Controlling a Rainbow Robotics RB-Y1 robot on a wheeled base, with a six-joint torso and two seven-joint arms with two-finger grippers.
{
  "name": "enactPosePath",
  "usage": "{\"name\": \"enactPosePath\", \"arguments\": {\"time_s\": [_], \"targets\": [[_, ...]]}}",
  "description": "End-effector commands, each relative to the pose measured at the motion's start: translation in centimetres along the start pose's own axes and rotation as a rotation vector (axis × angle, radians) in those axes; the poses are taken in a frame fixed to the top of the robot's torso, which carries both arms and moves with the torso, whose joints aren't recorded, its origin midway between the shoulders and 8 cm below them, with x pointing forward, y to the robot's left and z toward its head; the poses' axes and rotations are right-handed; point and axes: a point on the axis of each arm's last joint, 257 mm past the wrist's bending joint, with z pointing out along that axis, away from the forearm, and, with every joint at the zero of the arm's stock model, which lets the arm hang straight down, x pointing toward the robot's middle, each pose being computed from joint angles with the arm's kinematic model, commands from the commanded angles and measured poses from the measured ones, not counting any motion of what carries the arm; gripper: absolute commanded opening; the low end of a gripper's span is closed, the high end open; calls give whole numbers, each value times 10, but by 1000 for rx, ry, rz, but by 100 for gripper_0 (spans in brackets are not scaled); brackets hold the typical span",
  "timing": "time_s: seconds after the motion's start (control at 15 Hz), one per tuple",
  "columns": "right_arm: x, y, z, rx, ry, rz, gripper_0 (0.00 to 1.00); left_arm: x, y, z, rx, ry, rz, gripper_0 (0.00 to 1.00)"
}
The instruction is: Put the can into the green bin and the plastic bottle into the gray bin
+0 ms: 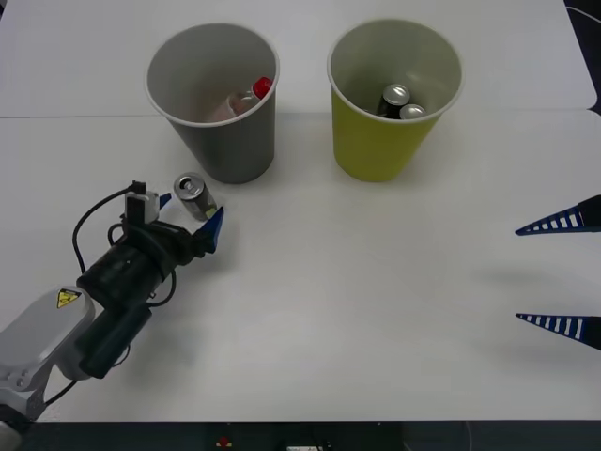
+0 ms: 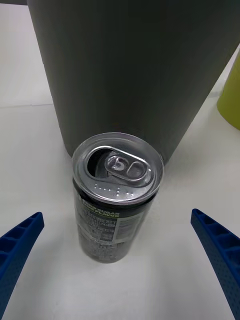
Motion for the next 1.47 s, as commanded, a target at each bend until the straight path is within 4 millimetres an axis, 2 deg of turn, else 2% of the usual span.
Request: {"name": "enactPosePath", "arguments": {"time_s": [0.07,0.6,0.67,0.8,0.87,1.47], "targets": [[0,0,0,0,0,0,100,-2,1,12,-5,-1,3,100],[0,0,0,0,0,0,100,-2,6,29,-20,5,18,100],[0,0,0,0,0,0,100,-4,5,30,-18,2,19,94],[0,0,0,0,0,0,100,-3,4,30,-17,5,18,3],[0,0,0,0,0,0,100,-3,4,30,-16,3,21,0],[0,0,0,0,0,0,100,-5,-2,28,1,-1,24,0]]}}
